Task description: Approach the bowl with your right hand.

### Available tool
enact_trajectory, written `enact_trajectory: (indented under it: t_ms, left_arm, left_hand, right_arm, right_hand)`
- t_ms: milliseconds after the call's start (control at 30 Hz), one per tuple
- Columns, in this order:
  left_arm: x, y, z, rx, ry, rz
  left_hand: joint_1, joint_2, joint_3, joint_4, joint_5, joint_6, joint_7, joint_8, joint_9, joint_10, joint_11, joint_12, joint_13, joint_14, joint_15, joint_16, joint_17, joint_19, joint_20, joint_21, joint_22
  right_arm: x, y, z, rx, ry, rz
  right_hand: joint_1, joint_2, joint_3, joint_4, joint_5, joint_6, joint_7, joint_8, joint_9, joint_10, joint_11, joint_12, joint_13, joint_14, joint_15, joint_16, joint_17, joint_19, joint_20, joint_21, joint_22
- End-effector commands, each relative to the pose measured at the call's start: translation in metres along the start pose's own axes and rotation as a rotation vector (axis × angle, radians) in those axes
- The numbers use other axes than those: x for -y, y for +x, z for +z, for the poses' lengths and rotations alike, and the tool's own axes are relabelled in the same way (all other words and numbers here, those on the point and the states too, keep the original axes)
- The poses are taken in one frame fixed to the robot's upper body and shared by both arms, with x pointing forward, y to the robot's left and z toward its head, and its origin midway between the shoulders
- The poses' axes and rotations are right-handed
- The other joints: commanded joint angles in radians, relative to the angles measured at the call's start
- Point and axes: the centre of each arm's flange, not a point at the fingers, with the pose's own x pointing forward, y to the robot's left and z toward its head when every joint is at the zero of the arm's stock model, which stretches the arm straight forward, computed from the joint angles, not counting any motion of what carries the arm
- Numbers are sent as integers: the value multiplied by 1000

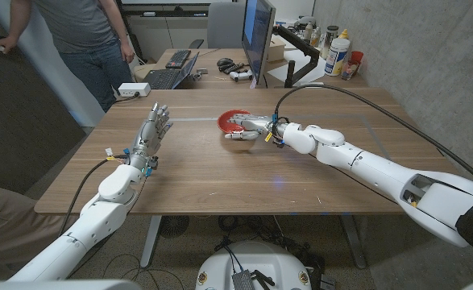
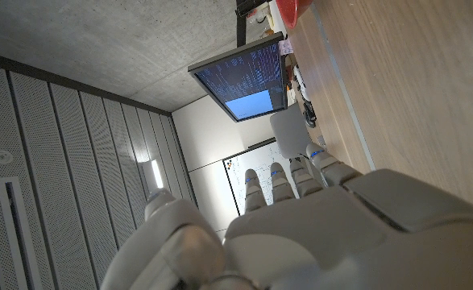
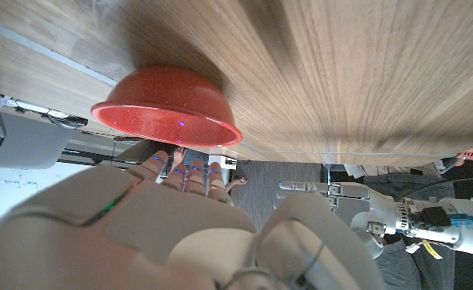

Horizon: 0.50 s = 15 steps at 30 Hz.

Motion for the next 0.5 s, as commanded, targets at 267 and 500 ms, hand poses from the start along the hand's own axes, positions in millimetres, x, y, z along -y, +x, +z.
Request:
enact_trajectory:
  t_ms: [267, 500]
  left_arm:
    - [-1, 2, 3, 0, 7, -3]
    - [-2, 3, 3, -1, 7, -3]
  left_hand:
    - [8, 0, -9, -3, 4, 2, 4, -1, 3, 1, 5, 3, 1, -5, -28, 4, 5, 3, 4, -1, 5]
    - [9, 0, -10, -3, 4, 2, 4, -1, 3, 2, 3, 3, 1, -4, -29, 5, 5, 2, 5, -1, 5]
  right_arm:
    - [-6, 8, -2, 4, -7, 29]
    - [-7, 11, -5, 1, -10, 35]
  right_hand:
    - [-2, 10, -5, -4, 8, -3, 1, -2, 5, -10, -3, 0, 5, -67, -4, 2, 3, -5, -7, 0, 5]
    - [-4, 10, -6, -3, 8, -4, 1, -2, 5, -11, -5, 0, 5, -67, -5, 3, 3, -4, -7, 1, 5]
